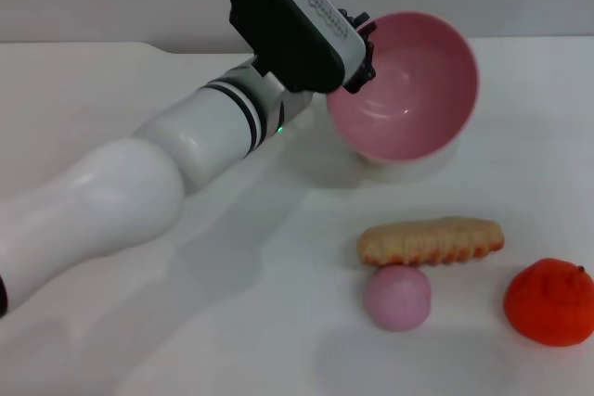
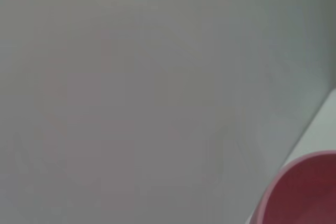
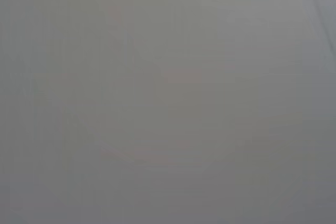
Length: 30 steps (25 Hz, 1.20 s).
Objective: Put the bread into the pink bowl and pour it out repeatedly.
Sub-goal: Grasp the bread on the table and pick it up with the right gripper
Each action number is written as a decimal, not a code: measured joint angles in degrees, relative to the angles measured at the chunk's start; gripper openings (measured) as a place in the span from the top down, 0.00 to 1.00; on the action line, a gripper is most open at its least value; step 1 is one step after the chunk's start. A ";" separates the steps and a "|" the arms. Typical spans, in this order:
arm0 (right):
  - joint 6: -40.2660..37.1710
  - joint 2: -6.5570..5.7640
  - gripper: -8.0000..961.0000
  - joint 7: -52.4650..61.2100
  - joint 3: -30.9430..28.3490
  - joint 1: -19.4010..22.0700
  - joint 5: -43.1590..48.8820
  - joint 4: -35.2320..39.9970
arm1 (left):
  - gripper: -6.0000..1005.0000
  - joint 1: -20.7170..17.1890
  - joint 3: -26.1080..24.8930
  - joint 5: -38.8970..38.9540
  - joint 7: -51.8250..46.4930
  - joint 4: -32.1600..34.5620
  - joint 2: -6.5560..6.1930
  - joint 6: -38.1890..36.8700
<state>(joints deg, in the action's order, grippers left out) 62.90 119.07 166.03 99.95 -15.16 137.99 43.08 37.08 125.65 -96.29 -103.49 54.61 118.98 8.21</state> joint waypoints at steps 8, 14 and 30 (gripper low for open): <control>-3.75 -0.07 0.56 0.00 1.67 -0.90 0.01 -0.08 | 0.94 1.20 -12.41 0.20 -8.20 0.02 -0.50 -9.95; -6.78 -0.06 0.56 0.02 2.60 -1.14 0.01 -0.08 | 0.94 2.44 -29.64 0.80 -9.01 -2.91 -0.88 -27.36; -25.43 -0.44 0.56 0.15 2.06 -6.26 0.01 0.10 | 0.94 2.85 -57.45 -2.85 -11.98 -9.23 -5.35 -60.71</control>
<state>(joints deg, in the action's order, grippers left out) 37.47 118.64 166.18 102.02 -21.42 138.00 43.19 39.93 68.19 -99.14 -115.46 45.38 113.64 -52.50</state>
